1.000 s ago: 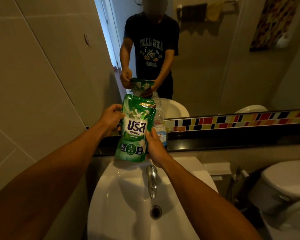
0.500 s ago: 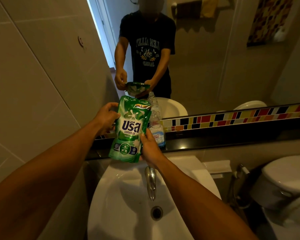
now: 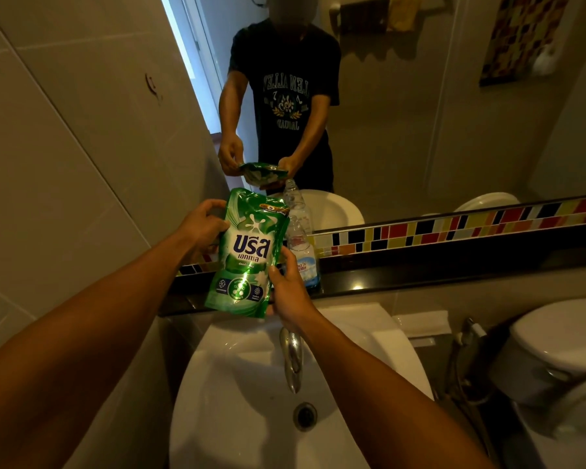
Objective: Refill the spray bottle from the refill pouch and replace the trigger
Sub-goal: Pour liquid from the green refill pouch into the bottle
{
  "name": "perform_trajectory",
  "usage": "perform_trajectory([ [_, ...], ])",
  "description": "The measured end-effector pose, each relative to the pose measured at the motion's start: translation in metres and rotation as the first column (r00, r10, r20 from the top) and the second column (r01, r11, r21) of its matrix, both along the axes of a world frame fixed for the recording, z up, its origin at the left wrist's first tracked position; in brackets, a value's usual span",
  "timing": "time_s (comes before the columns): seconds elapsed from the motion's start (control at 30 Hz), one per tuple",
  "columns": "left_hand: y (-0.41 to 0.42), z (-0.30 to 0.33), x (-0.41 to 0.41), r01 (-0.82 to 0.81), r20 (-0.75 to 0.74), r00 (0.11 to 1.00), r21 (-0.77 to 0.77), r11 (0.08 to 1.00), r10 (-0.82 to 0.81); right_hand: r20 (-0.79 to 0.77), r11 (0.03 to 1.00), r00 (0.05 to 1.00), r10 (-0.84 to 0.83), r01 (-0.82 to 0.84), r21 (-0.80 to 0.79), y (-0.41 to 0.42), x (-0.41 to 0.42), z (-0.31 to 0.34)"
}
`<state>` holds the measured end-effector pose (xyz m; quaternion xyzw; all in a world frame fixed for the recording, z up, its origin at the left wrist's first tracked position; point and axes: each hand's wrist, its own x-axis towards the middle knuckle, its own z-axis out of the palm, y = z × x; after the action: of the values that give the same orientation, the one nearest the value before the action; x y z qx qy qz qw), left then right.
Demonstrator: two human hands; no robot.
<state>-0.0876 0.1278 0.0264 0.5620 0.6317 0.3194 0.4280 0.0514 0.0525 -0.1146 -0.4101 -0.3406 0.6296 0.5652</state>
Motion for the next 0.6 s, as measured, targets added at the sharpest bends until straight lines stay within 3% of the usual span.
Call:
perform_trajectory([
  [0.6,0.0041,0.0101,0.0072,-0.001,-0.058,0.998,-0.031,1.000,-0.001,-0.034,0.998,0.999,-0.012,0.010,-0.064,-0.0009,-0.0056,0.0052],
])
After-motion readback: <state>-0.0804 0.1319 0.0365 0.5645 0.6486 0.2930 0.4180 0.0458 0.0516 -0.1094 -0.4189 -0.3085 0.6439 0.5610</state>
